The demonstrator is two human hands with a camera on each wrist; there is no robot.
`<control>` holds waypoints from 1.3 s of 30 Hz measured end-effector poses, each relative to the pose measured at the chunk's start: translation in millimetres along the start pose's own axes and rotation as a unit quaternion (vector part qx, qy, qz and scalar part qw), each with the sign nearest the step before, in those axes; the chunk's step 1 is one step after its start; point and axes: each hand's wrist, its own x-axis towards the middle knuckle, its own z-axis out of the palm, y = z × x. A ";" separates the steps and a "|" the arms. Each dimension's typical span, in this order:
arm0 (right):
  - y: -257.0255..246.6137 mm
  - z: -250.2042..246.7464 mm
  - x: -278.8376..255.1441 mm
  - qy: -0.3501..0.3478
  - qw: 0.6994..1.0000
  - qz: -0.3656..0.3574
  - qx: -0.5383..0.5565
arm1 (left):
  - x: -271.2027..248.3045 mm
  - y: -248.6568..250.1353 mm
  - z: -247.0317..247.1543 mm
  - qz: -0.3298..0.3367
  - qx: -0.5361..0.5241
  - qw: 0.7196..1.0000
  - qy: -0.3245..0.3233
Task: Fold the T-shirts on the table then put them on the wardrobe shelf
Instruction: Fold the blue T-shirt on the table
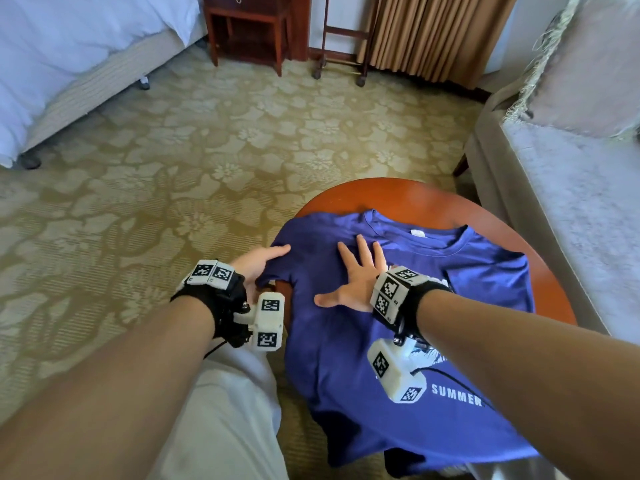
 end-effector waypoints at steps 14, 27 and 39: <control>11.3 -19.4 4.0 0.052 0.998 -0.012 0.043 | 22.2 5.4 -15.1 0.027 -0.097 0.987 0.123; 32.5 -20.8 0.5 0.065 0.990 0.079 0.100 | -13.7 37.9 19.3 0.298 0.026 0.926 0.230; 79.0 -47.4 -9.3 0.150 0.941 0.186 0.240 | -34.1 29.8 98.5 0.253 0.239 0.937 0.038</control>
